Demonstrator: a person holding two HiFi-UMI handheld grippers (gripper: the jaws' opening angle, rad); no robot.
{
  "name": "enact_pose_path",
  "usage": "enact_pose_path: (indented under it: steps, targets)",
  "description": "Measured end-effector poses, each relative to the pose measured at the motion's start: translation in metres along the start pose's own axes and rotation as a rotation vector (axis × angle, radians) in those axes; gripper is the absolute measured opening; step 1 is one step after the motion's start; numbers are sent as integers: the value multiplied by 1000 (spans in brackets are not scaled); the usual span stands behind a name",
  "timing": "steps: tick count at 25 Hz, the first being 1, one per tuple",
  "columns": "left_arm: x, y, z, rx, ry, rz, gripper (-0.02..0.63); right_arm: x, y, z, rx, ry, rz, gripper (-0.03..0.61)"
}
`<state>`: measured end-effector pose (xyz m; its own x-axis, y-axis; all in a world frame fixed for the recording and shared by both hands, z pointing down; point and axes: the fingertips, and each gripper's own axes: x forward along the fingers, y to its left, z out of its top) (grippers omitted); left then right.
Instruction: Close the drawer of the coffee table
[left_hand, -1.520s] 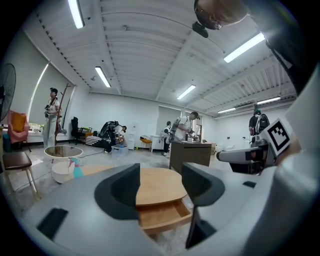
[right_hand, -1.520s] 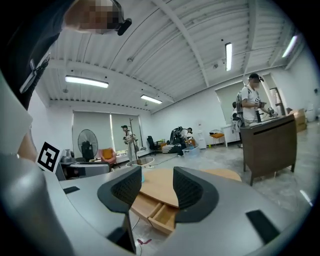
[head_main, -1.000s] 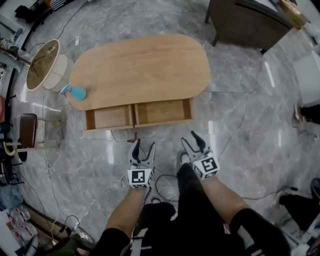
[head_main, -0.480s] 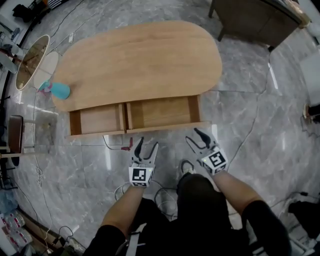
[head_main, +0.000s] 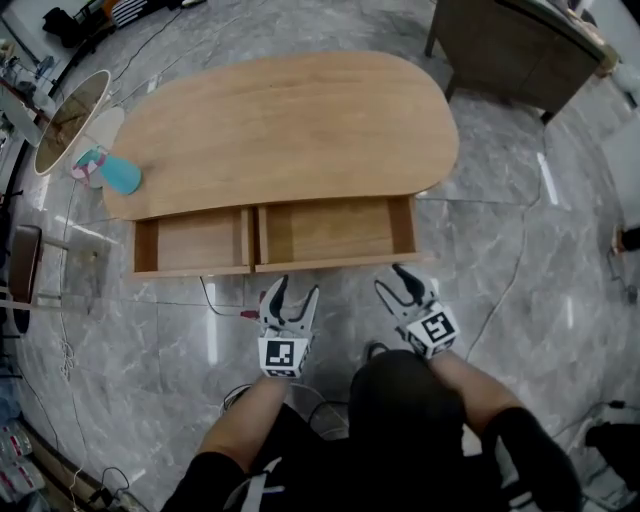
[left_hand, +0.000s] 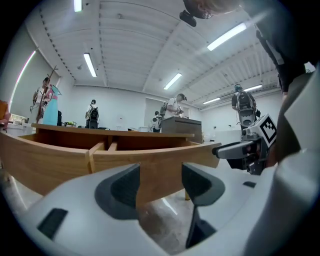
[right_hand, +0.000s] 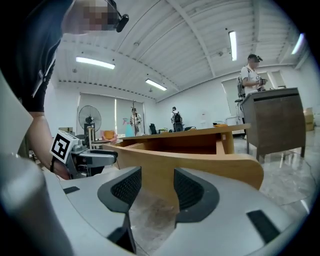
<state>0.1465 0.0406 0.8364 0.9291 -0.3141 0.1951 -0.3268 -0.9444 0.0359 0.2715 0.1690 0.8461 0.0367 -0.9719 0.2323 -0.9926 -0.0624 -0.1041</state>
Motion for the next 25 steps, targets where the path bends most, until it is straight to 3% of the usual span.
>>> enact_pose_path:
  steps: [6,10,13,19,25]
  targets:
    - [8,1,-4,20,-7,-9,259,5,-4,4,6,-23,-5,189]
    - [13,11,-6,30,-13,34,248,8,-6,3,-14,-22,-11,160]
    - [16,24,-9,-1,3,91,153,15,-8,1,-42,-11,-11,109]
    - [35,33,13,37,-21,121,153,32,-28,16,-62,-88,-34,107]
    - [68,50,21,70,22,155,153,61,-48,36,-3,-118,-56,106]
